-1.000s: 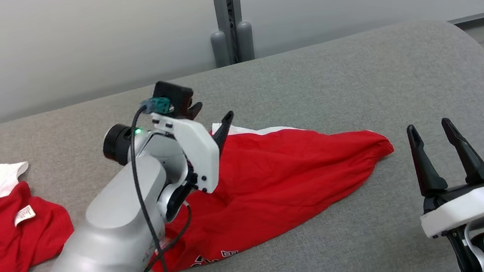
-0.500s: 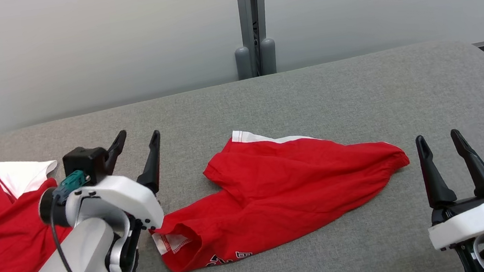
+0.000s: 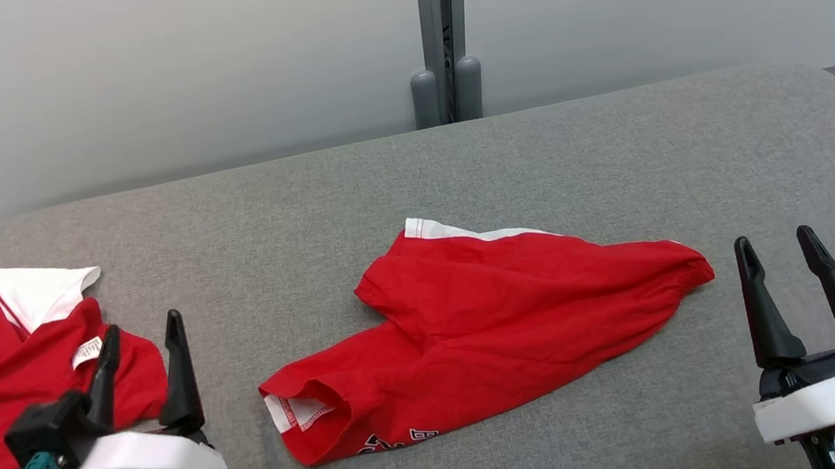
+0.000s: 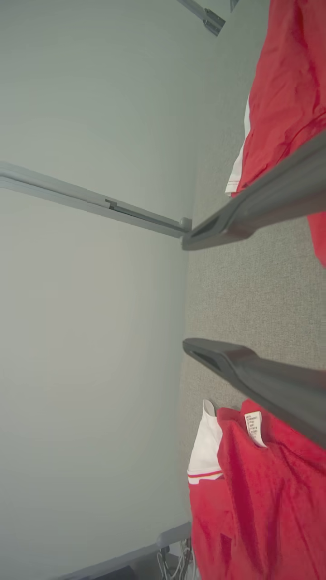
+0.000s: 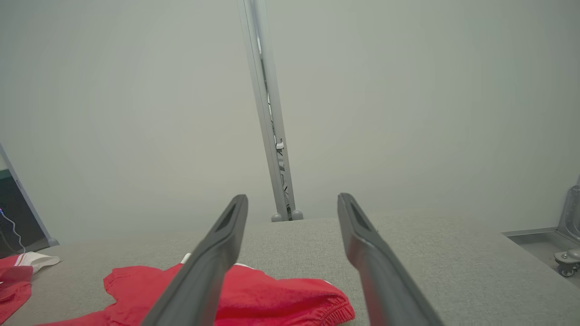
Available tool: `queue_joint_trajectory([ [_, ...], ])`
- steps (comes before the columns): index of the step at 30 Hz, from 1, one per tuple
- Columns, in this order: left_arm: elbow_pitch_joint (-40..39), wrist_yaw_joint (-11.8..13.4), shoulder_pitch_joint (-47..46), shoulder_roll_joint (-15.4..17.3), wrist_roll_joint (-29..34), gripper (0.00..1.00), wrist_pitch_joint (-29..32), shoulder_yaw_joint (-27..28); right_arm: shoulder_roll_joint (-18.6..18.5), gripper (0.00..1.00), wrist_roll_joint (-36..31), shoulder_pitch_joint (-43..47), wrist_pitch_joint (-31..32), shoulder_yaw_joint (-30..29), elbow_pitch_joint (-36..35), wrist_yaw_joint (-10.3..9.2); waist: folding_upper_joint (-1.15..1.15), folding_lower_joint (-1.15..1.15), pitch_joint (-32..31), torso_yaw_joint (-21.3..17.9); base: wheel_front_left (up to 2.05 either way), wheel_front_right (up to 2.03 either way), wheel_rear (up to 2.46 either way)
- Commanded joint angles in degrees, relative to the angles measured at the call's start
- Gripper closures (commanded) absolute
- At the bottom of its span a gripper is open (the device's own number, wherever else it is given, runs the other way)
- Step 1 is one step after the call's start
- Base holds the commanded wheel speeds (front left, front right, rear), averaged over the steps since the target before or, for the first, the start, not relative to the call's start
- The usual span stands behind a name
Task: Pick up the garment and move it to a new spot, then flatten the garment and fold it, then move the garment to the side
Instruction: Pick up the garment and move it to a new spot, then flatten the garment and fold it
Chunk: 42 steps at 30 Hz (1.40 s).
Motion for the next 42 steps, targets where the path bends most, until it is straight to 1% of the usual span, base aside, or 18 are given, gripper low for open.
queue_joint_trajectory([
  [1, -1.57, -0.44, 1.76, -0.68, 1.53, 0.0, -0.12, 2.35, 0.07, 0.0, -0.39, 0.62, -0.16, -0.01, -0.5, 0.13, 0.0, 0.0, 0.37, -0.17, 0.0, 0.0, 0.0],
  [7, -5.84, -3.28, 8.51, -5.44, 8.38, 0.0, -0.13, 9.84, 0.41, 0.0, -0.67, 0.4, -0.15, -0.07, -1.24, 0.13, 0.0, 0.0, 1.24, -0.34, 0.0, 0.0, 0.0],
  [8, -5.84, -3.28, 8.51, -5.44, 8.38, 0.0, -0.13, 9.84, 0.41, 0.0, -0.67, 0.4, -0.15, -0.07, -1.24, 0.13, 0.0, 0.0, 1.24, -0.34, 0.0, 0.0, 0.0],
  [10, -6.23, -4.37, 9.62, -7.07, 10.18, 0.0, -0.13, 11.45, 0.45, 0.0, -0.6, 0.71, -0.15, -0.13, -1.5, 0.13, 0.0, 0.0, 1.31, -0.2, 0.0, 0.0, 0.0],
  [11, -6.15, -5.54, 10.27, -8.34, 11.8, 0.0, -0.13, 12.88, 0.51, 0.0, -0.67, 0.96, -0.15, -0.05, -1.68, 0.13, 0.0, 0.0, 1.29, -0.06, 0.0, 0.0, 0.0],
  [12, -6.04, -6.08, 10.48, -9.01, 12.46, 0.0, -0.13, 13.52, 0.52, 0.0, -0.65, 1.01, -0.15, 0.02, -1.74, 0.13, 0.0, 0.0, 1.26, 0.0, 0.0, 0.0, 0.0],
  [20, -4.63, -9.75, 10.36, -12.72, 16.85, 0.0, -0.13, 17.23, 0.14, 0.0, -0.88, 0.72, -0.15, 1.04, -1.49, 0.13, 0.0, 0.0, 0.57, 0.14, 0.0, 0.0, 0.0],
  [33, -2.06, -13.64, 9.04, -15.8, 20.44, 0.0, -0.14, 20.47, 0.3, 0.0, -0.45, -0.02, -0.15, 1.7, -1.07, 0.13, 0.0, 0.0, 1.07, 0.27, 0.0, 0.0, 0.0],
  [42, -1.0, -15.05, 8.58, -16.92, 22.19, 0.0, -0.14, 22.33, 0.37, 0.0, -0.49, -0.24, -0.15, 1.78, -0.8, 0.13, 0.0, 0.0, 1.05, 0.08, 0.0, 0.0, 0.0],
])
